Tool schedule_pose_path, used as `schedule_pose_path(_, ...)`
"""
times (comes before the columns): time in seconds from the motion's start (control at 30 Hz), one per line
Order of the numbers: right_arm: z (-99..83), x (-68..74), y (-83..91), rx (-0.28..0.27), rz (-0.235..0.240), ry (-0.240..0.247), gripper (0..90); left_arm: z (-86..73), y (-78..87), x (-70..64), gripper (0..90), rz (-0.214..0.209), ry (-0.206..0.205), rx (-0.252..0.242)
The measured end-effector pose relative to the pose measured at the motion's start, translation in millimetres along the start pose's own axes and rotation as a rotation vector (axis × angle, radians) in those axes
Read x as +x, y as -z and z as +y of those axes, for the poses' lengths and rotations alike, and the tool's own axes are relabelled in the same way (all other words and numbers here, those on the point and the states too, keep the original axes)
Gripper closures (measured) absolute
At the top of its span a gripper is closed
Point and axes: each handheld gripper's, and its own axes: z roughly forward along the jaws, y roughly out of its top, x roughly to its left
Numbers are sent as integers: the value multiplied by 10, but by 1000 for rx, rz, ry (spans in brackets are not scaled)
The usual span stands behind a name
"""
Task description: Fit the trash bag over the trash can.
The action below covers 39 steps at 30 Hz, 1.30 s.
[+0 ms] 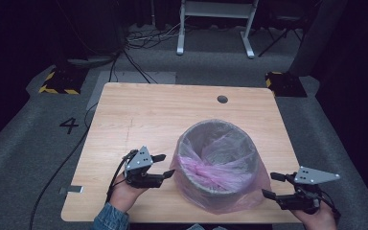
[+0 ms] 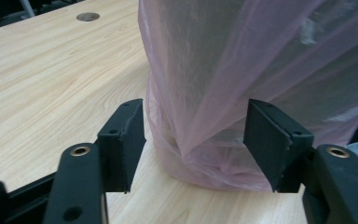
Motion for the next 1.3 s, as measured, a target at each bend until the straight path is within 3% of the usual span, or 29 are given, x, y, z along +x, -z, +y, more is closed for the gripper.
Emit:
schedule_pose_path(0.13, 176, 3, -44, -50, 57, 50, 272, 130, -59, 13, 417, -6, 5, 11)
schedule_pose_path(0.17, 255, 6, -96, -54, 92, 67, 311, 156, -63, 8, 490, -26, 3, 13)
schedule_pose_path(0.27, 405, 17, -223, -13, 177, 133, 698, 223, -72, -11, 721, -28, -15, 22)
schedule_pose_path(0.33, 453, 3, -277, 19, 158, 145, 887, 258, -66, -15, 829, -27, -20, 14)
schedule_pose_path(0.5, 430, -195, -379, 35, 119, 34, 900, 313, -78, -74, 893, -10, -73, 11)
schedule_pose_path(0.57, 368, -294, -520, 89, 96, -4, 900, 315, -97, -91, 894, -11, -74, 15)
schedule_pose_path(0.67, 294, -374, -711, 159, 81, -17, 900, 315, -136, -91, 895, -6, -87, 39)
schedule_pose_path(0.87, 164, -463, -811, 227, 85, -61, 900, 200, -237, 16, 896, -45, -42, 88)
schedule_pose_path(1.0, 50, -458, -766, 258, 118, -95, 900, 83, -256, -4, 896, -60, -55, 153)
schedule_pose_path(1.2, -58, -288, -623, 263, 138, -65, 900, -115, -348, -52, 896, -94, -56, 254)
schedule_pose_path(1.3, -91, -263, -587, 302, 118, -62, 900, -129, -349, -41, 895, -77, -50, 251)
